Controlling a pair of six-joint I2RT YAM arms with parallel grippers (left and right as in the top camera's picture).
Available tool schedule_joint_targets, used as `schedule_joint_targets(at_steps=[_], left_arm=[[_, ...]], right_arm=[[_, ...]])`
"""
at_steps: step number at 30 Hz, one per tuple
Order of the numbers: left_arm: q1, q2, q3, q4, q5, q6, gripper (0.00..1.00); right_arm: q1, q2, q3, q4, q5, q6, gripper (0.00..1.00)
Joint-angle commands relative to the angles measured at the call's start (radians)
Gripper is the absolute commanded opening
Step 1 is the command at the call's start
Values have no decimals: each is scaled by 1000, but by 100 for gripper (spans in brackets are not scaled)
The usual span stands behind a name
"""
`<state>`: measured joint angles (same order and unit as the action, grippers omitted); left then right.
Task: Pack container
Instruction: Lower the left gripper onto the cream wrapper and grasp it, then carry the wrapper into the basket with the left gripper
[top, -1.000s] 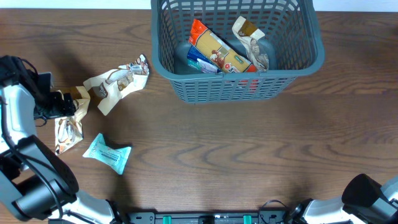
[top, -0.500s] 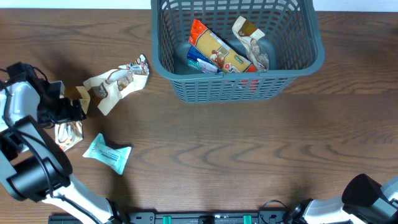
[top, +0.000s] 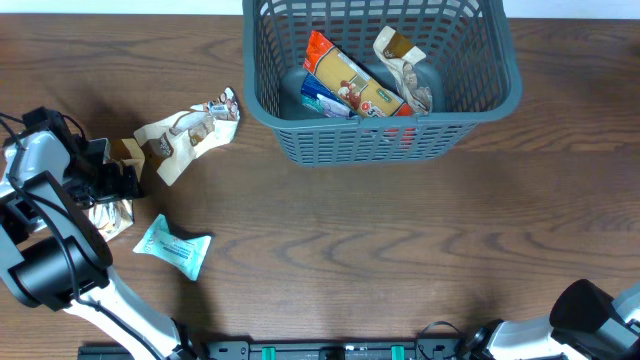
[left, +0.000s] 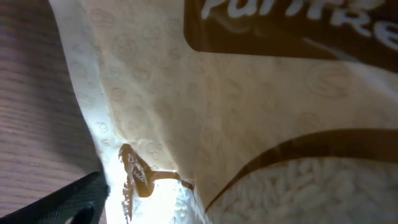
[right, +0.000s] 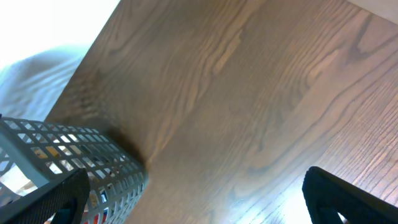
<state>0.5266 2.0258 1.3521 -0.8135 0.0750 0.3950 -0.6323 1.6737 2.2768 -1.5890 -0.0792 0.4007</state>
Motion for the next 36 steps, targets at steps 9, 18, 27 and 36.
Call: schedule_joint_targets(at_steps=[9,18,27,36], left_arm=[[2,15,-8,18,3,-42,6],[-18,-24,21,55,4,-229,6],[-132,-359,110,95,20,-235,6],[-426,-654,280,171,98,-234,6]], right_arm=[[-10,-3,13,-5,-8,-13,99],[-10,-3,13,-1,-8,-13,99],[-10,-3,13,-15,-8,-13,99],[-10,-3,13,-42,-7,-13,99]])
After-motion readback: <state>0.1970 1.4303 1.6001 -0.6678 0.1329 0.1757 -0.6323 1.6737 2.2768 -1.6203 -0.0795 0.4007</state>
